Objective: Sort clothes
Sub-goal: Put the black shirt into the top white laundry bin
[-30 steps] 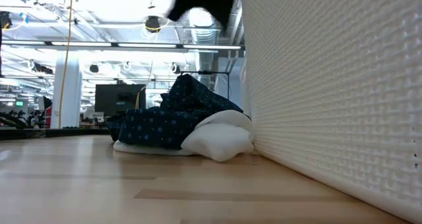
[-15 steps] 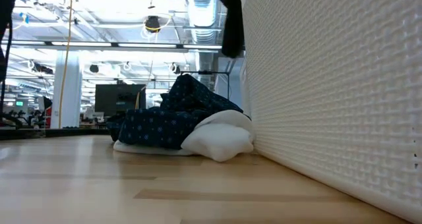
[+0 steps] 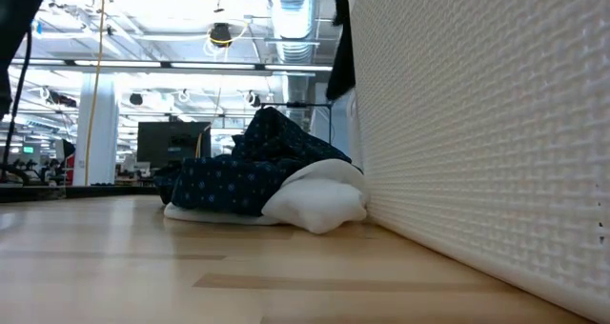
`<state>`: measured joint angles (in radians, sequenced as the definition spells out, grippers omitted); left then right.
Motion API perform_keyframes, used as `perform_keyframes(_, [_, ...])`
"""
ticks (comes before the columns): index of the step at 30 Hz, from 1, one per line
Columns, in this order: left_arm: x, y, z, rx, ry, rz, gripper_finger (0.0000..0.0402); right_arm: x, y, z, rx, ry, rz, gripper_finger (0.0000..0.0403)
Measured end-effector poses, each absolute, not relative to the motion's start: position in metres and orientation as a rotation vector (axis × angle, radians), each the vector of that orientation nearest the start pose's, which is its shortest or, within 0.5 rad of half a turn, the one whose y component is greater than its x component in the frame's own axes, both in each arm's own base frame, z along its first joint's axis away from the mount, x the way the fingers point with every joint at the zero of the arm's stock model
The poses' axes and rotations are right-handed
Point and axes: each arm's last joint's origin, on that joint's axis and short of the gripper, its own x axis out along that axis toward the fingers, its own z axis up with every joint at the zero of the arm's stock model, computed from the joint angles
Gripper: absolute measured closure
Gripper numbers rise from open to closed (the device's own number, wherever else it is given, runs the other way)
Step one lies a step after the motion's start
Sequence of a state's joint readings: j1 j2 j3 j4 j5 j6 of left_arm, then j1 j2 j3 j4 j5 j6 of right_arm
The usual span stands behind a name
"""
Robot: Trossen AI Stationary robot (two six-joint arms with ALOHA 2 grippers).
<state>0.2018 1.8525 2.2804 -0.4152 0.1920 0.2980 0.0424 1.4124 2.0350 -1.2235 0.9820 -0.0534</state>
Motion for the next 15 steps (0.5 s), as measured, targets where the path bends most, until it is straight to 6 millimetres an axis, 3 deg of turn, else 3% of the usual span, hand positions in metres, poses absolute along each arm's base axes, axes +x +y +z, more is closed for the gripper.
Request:
perform_keyframes(7, [0.398,0.095,0.482,0.246,0.137,-0.055,0.0396,0.203,-0.021,0.497,-0.284,0.655,-0.939,0.0398])
perform_keyframes(15, [0.4,0.112,0.458,0.196,0.298,-0.07,0.0394,0.196,-0.022,0.491,-0.235,0.709,-0.959,0.0397])
